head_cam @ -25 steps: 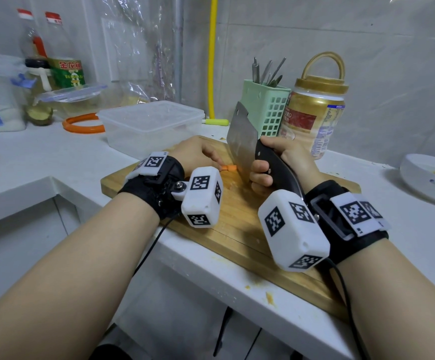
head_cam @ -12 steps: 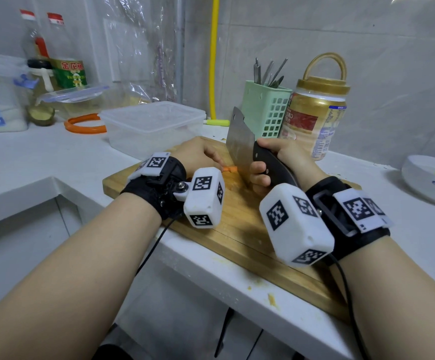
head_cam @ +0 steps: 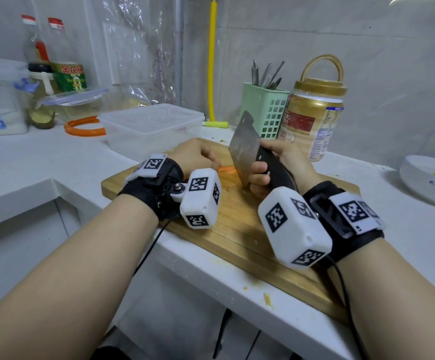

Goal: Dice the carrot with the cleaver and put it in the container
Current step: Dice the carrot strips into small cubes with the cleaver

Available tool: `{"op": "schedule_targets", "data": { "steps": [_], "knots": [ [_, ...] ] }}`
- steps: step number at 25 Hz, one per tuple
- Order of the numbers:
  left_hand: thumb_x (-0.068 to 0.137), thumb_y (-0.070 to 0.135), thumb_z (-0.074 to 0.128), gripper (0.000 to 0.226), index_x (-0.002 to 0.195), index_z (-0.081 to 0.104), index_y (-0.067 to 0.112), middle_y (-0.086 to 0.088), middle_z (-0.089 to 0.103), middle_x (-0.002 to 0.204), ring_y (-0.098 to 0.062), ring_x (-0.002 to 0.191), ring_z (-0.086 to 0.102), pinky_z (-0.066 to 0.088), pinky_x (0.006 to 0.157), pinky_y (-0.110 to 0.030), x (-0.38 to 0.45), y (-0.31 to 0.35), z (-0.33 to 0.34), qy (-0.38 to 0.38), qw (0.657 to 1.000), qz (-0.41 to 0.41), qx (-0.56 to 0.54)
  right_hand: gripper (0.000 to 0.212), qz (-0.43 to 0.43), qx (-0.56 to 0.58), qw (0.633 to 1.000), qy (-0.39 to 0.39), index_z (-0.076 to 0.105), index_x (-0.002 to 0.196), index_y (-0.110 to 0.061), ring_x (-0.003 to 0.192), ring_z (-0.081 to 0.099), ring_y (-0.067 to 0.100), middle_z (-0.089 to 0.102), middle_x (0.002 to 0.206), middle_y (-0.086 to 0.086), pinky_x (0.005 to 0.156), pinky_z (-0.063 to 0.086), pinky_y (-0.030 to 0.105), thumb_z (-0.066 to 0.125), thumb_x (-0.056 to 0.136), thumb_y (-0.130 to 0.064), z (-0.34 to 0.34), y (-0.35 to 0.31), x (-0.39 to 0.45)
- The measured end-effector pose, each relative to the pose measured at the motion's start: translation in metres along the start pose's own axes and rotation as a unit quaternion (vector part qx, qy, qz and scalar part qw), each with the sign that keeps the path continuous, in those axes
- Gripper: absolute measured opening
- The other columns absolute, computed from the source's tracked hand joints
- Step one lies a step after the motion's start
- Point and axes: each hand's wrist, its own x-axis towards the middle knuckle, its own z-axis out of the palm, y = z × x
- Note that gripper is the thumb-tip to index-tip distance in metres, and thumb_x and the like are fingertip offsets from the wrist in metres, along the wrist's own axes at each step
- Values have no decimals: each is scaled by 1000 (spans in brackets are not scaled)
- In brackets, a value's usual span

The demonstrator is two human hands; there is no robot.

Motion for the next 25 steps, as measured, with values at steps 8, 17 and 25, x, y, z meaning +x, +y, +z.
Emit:
{"op": "schedule_targets", "data": {
  "steps": [8, 17, 25],
  "knots": [
    [81, 14, 72, 8, 87, 77, 17, 5, 68, 79, -15, 87, 62, 52, 92, -38, -1, -3, 0, 7, 1000, 1, -2, 28, -23, -26, 999, -6, 40, 79, -14, 33, 33, 16, 38, 46, 2, 41, 26, 18, 40, 97, -35, 13, 5, -3],
    [80, 14, 73, 7, 79, 76, 21, -1, 72, 86, -21, 94, 65, 52, 93, -42, -1, -1, 0, 2, 1000, 7, -1, 24, 13, -50, 999, 13, 39, 82, -12, 32, 36, 16, 39, 48, 3, 46, 25, 23, 38, 97, -31, 13, 2, -4],
    [81, 8, 70, 11, 78, 74, 18, 5, 67, 76, -14, 85, 61, 52, 89, -37, -3, 2, -1, -9, 1000, 3, -11, 20, 40, -28, 998, 33, 38, 89, -11, 32, 35, 14, 40, 49, 4, 44, 31, 10, 39, 98, -29, 13, -8, 3]
  ]
}}
